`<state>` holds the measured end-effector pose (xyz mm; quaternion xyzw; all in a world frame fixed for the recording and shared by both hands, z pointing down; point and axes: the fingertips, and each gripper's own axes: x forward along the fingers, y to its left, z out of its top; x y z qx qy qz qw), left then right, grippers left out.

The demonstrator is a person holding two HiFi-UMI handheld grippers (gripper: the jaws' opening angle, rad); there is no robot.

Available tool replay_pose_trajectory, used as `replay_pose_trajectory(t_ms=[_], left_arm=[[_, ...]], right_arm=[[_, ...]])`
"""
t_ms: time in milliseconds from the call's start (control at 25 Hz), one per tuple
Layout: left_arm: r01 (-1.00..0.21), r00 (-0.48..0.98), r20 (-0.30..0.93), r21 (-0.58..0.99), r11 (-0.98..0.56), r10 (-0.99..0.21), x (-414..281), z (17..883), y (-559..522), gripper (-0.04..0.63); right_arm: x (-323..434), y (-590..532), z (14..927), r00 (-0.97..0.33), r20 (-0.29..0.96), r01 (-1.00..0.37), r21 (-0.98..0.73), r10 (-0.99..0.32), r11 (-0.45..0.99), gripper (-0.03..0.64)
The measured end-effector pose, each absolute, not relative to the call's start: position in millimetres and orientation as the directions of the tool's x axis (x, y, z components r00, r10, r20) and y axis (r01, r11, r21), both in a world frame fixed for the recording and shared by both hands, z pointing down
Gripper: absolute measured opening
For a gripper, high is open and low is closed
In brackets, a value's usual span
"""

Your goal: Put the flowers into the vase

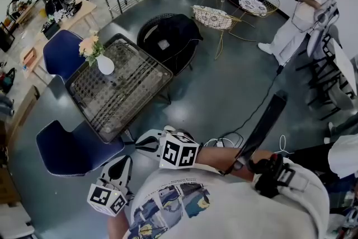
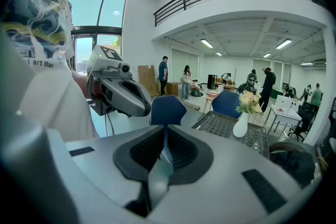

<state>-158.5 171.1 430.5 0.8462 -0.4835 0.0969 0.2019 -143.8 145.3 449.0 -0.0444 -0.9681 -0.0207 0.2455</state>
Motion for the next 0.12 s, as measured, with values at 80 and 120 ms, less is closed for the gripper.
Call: replay_pose_trajectory(t_ms=[80,120], left_arm=[[-0.856,0.516,0.359,0.250,-0.453,-0.778,-154.6,430.6,171.8,0.009],[-0.855,0.517,0.359,0.250,-0.454,-0.777,-152.8,430.8,172.2,0.009]], right_arm=[[-140.8,145.1,448.9,-0.876,0.477,0.094,0.019,0.074,0.995,0.029],[-139.5,145.2,448.7,-0.876,0.477,0.093,0.019,0.073,0.995,0.029]])
